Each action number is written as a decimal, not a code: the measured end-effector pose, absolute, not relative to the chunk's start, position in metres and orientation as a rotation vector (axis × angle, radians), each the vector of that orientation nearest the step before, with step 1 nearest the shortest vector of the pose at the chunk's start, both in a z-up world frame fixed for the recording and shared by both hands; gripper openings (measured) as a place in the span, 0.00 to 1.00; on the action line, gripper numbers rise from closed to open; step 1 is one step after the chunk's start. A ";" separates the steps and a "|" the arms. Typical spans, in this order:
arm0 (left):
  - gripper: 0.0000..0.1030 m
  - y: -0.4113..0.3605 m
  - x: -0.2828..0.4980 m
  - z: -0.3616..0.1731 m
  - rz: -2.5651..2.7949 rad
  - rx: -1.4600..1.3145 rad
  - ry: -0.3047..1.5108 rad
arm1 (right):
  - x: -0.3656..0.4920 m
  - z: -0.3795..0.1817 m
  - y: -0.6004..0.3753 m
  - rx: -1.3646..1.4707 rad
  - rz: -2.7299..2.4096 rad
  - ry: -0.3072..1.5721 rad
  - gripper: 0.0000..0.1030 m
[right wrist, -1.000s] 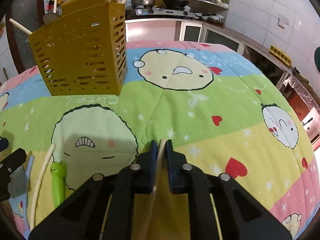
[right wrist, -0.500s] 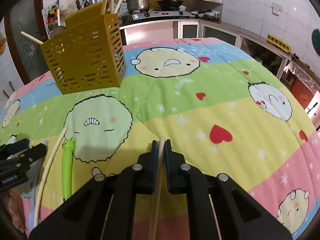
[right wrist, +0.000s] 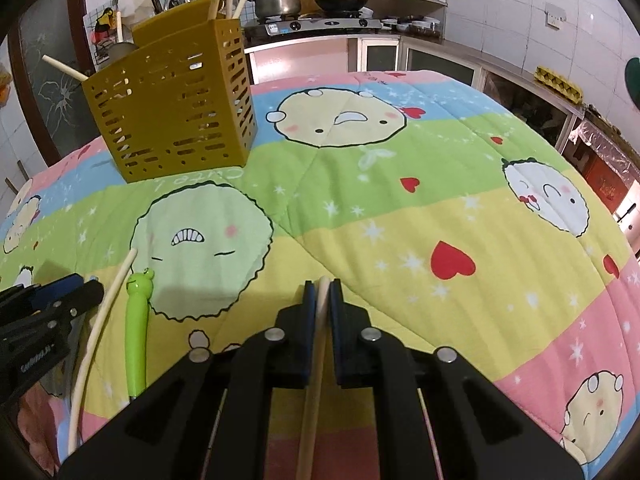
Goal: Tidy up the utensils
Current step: 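Lower the left tool onto the blue-handled spoon and close it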
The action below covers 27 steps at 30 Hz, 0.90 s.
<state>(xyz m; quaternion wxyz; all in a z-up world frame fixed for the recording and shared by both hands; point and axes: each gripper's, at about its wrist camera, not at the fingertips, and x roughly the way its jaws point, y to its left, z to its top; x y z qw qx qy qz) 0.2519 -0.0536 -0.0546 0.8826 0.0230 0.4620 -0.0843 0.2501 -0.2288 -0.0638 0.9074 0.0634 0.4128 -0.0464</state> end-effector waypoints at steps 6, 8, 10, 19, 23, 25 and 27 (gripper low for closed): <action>0.08 -0.054 0.255 -0.056 -0.203 0.023 0.968 | 0.250 -0.063 -0.227 0.123 -0.099 0.848 0.08; 0.08 -0.055 0.254 -0.056 -0.203 0.028 0.963 | 0.249 -0.063 -0.228 0.125 -0.099 0.847 0.08; 0.08 -0.055 0.254 -0.056 -0.203 0.030 0.960 | 0.249 -0.063 -0.228 0.125 -0.099 0.846 0.08; 0.08 -0.054 0.251 -0.052 -0.201 0.025 0.936 | 0.248 -0.061 -0.227 0.126 -0.097 0.839 0.08; 0.08 -0.052 0.245 -0.046 -0.191 0.038 0.905 | 0.246 -0.054 -0.221 0.095 -0.096 0.813 0.08; 0.08 -0.052 0.241 -0.039 -0.187 0.051 0.879 | 0.243 -0.047 -0.220 0.088 -0.098 0.792 0.08; 0.07 -0.051 0.238 -0.031 -0.185 0.053 0.852 | 0.241 -0.041 -0.219 0.089 -0.095 0.778 0.08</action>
